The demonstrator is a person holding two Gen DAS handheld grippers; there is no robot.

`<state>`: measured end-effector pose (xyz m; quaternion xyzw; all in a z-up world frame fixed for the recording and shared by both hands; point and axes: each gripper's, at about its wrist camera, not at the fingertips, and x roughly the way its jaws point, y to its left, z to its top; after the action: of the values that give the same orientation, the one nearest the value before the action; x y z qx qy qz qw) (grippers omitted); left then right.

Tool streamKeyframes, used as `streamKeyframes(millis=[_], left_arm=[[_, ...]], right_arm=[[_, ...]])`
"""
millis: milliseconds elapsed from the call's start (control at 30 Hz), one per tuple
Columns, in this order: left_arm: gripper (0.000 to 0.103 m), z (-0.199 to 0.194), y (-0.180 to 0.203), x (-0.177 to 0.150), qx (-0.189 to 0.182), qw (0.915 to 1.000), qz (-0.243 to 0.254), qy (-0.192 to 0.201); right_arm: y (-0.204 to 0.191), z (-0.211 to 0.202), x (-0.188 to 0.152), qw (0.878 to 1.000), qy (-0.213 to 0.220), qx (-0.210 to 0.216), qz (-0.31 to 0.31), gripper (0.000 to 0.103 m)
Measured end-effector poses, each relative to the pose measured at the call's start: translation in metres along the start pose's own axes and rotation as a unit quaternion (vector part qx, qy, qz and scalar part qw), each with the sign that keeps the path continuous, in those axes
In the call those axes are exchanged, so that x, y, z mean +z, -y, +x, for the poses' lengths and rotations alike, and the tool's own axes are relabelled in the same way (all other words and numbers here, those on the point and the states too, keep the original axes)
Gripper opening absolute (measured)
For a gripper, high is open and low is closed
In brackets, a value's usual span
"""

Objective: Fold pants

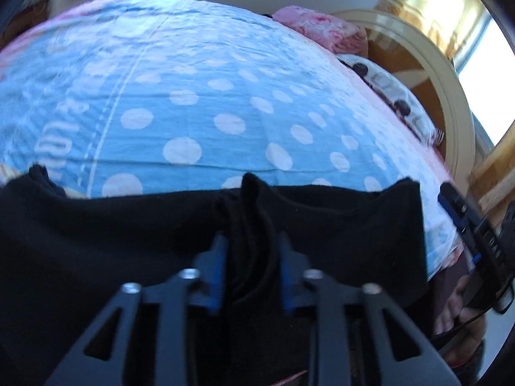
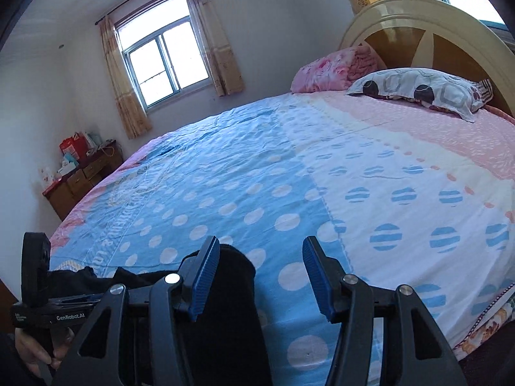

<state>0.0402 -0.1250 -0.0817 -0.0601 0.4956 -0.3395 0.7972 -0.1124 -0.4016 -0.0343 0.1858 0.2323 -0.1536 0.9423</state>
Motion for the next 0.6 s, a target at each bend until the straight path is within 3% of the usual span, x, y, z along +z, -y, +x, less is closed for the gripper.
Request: streamKeyframes(millis=[100,233,367,500,600], left_arm=[[0.013,-0.006,-0.009,-0.004,-0.028,0.9993,-0.021,0.010],[0.013,-0.026,-0.004,-0.006,-0.022,0.9986,-0.010,0.046],[0.013,-0.043,-0.007,-0.005,0.035,0.9956,0.005,0.087],[0.017,-0.016,-0.015,-0.010,0.095,0.9948,0.008,0.035],[0.021,-0.018,-0.006,-0.011,0.111,0.9924,0.036,0.039]], right_arm=[[0.000,-0.001,0.000,1.000,0.001,-0.008,-0.006,0.055],[-0.014,0.000,-0.002,0.999,-0.001,-0.007,-0.035,0.055],[-0.029,-0.005,-0.004,0.997,0.010,0.003,-0.072,0.055],[-0.041,0.001,-0.007,0.996,0.003,0.005,-0.092,0.055],[-0.051,0.007,-0.010,0.994,-0.010,0.022,-0.105,0.049]])
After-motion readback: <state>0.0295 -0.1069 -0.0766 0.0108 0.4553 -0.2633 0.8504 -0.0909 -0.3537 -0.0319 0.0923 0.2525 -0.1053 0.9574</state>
